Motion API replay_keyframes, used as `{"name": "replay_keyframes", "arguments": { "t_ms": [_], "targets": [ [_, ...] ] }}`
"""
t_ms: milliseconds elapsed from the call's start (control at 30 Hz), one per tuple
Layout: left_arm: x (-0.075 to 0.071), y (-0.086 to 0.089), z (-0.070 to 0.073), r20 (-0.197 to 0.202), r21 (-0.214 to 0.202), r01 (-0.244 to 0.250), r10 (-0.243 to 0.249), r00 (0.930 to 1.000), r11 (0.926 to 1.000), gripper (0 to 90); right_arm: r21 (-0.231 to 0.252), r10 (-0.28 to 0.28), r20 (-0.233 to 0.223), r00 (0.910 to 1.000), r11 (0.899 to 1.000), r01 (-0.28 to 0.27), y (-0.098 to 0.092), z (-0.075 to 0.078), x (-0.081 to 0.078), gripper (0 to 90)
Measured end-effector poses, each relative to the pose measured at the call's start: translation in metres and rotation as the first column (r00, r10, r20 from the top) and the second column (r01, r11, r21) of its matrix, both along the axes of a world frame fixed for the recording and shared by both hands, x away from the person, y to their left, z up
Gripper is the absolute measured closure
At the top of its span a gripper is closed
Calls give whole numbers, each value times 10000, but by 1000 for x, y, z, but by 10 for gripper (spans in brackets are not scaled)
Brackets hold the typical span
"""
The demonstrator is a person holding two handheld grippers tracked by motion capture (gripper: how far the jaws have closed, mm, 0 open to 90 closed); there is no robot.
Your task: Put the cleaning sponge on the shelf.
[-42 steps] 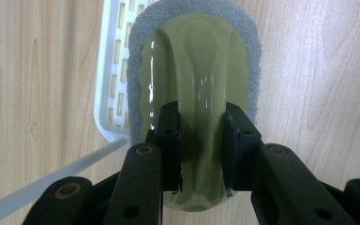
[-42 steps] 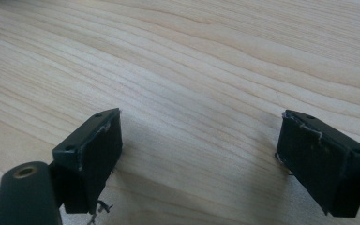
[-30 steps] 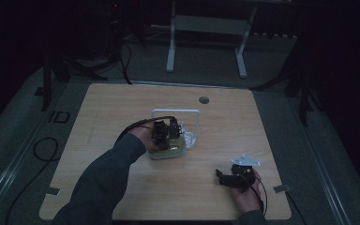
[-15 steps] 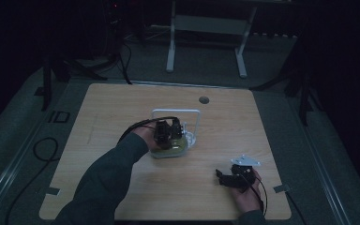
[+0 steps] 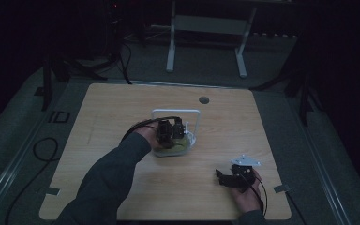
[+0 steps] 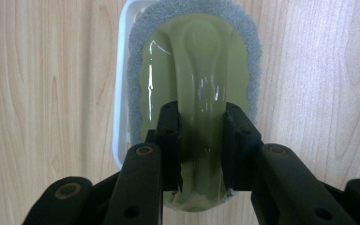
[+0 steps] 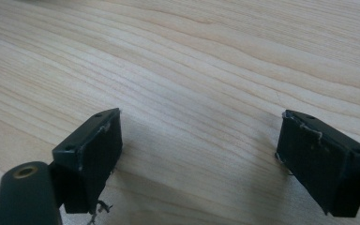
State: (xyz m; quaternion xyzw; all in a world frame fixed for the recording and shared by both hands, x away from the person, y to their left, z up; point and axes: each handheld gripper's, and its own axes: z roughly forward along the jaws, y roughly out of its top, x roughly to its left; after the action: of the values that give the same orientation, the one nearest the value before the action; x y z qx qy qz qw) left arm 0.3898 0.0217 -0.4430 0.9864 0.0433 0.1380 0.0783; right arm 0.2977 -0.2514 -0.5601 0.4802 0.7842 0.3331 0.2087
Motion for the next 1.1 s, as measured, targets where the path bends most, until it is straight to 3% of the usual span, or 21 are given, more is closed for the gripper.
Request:
{"name": "replay_keyframes", "arguments": {
  "t_ms": [367, 1100],
  "targets": [
    [4, -7, 0, 401, 224, 375, -384, 9985, 9990, 716, -5, 5, 18, 10000, 10000, -5, 0, 0, 0, 140],
    [9, -14, -3, 1016, 520, 499, -550, 9933, 9974, 716, -12, 11, 25, 10000, 10000, -11, 0, 0, 0, 140]
  ]
}}
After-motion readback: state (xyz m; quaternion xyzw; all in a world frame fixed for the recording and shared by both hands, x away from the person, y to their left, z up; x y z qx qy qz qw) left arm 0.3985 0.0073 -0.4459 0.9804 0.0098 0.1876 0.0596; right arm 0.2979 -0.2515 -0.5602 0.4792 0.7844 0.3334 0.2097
